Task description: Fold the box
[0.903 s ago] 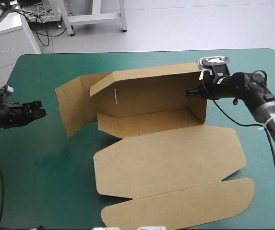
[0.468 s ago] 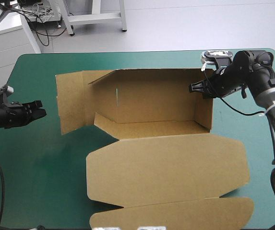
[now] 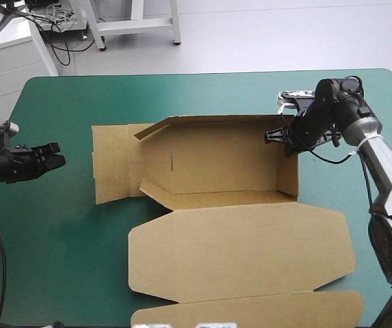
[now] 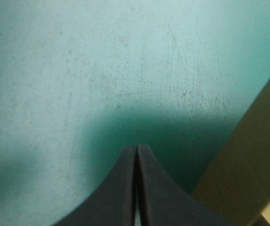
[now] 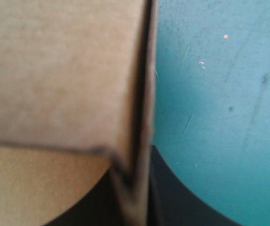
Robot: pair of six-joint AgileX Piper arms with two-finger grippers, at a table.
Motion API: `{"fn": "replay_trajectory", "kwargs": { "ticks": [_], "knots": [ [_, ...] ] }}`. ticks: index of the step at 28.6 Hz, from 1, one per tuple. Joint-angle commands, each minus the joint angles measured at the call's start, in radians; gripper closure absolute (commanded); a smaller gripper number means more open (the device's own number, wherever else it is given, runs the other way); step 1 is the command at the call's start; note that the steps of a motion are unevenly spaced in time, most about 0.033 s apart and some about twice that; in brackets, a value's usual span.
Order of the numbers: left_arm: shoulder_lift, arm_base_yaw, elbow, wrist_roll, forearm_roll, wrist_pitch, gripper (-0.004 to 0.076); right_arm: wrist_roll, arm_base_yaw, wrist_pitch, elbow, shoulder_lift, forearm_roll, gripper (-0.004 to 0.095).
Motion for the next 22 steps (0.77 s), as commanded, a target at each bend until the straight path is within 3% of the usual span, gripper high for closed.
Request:
{"fn": "replay_trajectory", "kwargs": {
  "ticks": [1, 15, 17, 20, 21, 22],
  "knots": [
    [-0.041, 0.003, -0.024, -0.007, -0.055, -0.002, 0.0734, -0.019, -0.004, 0.015, -0.026, -0.015, 0.027, 0.0908],
    [-0.041, 0.003, -0.024, -0.007, -0.053, -0.028, 0.0734, -0.086, -0.004, -0.128, -0.047, 0.051, 0.023, 0.0893],
    [-0.039, 0.003, -0.024, -0.003, -0.053, -0.035, 0.0734, -0.100, -0.004, -0.121, -0.058, 0.051, 0.023, 0.0834],
    [-0.038, 0.003, -0.024, -0.003, -0.053, -0.041, 0.0734, -0.098, -0.004, -0.108, -0.078, 0.051, 0.023, 0.0655],
    [-0.038, 0.003, -0.024, -0.003, -0.053, -0.043, 0.0734, -0.084, -0.004, -0.094, -0.098, 0.051, 0.023, 0.0497],
    [-0.038, 0.003, -0.024, -0.007, -0.053, -0.043, 0.0734, -0.074, -0.004, -0.090, -0.108, 0.051, 0.023, 0.0432]
  ]
}}
